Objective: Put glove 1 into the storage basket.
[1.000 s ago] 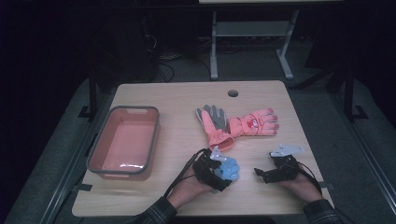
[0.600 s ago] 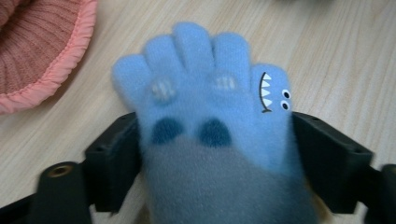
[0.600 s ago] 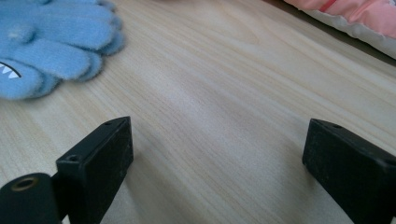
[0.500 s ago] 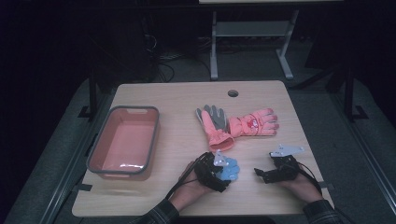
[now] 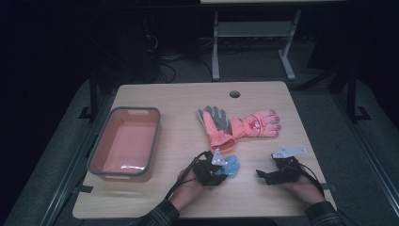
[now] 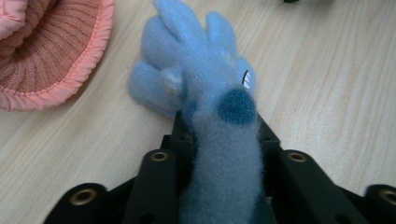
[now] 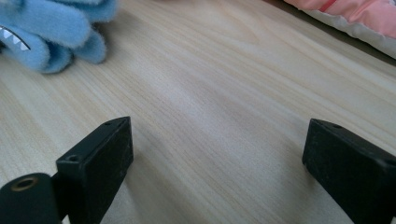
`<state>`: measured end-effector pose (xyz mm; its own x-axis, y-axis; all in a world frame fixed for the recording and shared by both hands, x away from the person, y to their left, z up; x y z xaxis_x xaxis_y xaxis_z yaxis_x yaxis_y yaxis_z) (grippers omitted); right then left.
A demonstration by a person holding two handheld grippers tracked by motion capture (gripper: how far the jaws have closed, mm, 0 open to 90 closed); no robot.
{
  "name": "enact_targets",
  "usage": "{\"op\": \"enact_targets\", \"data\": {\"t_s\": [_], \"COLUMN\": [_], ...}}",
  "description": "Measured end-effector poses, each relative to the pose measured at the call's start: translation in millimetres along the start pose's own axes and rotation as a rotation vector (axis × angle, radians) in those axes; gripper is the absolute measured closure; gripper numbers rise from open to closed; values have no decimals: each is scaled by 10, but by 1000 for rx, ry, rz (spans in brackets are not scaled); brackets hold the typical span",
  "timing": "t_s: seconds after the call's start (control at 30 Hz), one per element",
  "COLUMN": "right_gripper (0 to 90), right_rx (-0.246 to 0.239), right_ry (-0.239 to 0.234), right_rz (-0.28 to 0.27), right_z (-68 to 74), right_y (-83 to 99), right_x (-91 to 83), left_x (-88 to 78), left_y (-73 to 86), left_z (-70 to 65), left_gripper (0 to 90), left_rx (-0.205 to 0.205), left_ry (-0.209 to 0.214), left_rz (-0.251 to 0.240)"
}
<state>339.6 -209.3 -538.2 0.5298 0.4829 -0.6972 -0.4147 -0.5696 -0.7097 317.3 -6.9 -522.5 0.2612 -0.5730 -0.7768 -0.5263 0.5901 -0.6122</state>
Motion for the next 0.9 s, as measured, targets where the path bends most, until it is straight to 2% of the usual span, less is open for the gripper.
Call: {"op": "enact_targets", "data": {"t_s": [0.17, 0.3, 0.37, 0.5, 0.53, 0.6, 0.7, 0.9], "right_gripper": [81, 81, 80, 80, 80, 80, 80, 80], "right_rx": [-1, -1, 0, 1, 1, 1, 1, 1], "right_ry": [0, 0, 0, 0, 0, 0, 0, 0], "right_rz": [0, 0, 0, 0, 0, -1, -1, 0], "right_z": [-1, -2, -2, -1, 0, -1, -1, -1], "right_y": [0, 0, 0, -1, -1, -1, -1, -1], "right_x": [0, 0, 0, 0, 0, 0, 0, 0], "left_x": [-2, -11, -28, -64, -85, -122, -201, -359], "left_y": [-3, -14, -17, -36, -41, -65, -83, -127], "left_z": [6, 23, 33, 30, 38, 32, 38, 70], "left_gripper": [737, 751, 754, 757, 757, 758, 758, 758], "left_rx": [9, -6, -1, -24, -19, -38, -35, -50], "left_ry": [21, 56, 73, 103, 112, 130, 151, 171], "left_rz": [3, -1, 8, -4, -1, -21, -21, -44]}}
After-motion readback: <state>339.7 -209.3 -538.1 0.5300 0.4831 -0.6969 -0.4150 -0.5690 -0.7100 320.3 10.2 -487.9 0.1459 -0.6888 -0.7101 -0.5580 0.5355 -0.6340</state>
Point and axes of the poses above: each handheld gripper's, and its own axes: x roughly forward along the jaws, y roughly out of its underside, z roughly to its left, the point moved 8 cm from there along x, roughly forward along the jaws, and after that the axes turned 11 degrees about -x, right-handed, at the moved point
